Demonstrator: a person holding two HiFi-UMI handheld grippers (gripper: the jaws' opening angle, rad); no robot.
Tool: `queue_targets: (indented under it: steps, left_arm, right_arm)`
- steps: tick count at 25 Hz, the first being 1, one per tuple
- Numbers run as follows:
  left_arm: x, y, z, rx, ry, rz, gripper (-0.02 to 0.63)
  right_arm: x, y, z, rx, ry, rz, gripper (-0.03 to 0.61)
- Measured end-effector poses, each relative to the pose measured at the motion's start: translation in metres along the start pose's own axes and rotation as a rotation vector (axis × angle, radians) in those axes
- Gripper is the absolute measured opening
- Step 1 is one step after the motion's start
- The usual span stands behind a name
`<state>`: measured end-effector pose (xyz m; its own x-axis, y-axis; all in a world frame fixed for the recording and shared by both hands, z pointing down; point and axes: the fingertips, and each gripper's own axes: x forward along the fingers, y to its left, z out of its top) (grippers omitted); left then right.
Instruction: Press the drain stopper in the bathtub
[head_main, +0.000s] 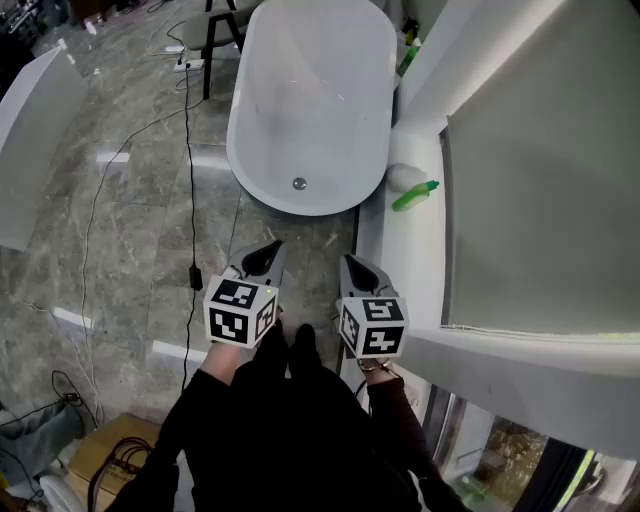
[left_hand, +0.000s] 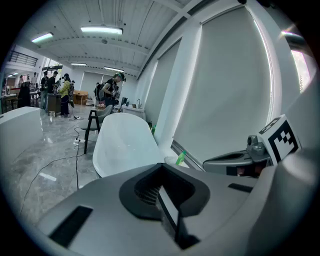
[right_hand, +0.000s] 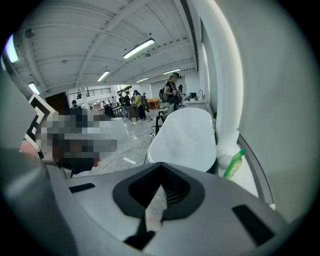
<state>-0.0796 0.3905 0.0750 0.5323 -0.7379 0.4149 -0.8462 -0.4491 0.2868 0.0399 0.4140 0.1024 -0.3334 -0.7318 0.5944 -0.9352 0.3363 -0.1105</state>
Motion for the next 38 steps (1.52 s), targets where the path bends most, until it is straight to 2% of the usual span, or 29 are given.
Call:
queue_targets:
  steps: [12,23,38]
  left_arm:
    - [-0.005,0.019,-0.004,-0.001,0.012,0.019,0.005]
    - [-0.012,0.05,0.0,-0.02,-0.011,0.017,0.005]
    - [0.002,0.07,0.017,-0.052,-0.021,0.011,0.005]
  right_arm:
    - [0.006,0.002,-0.004,0.035,0.017,0.018,0.002]
    - [0.009,0.005,-0.008,0.051,0.027,-0.035,0.002]
    - [0.025,-0.002,0.008,0.046,0.045,-0.048,0.002]
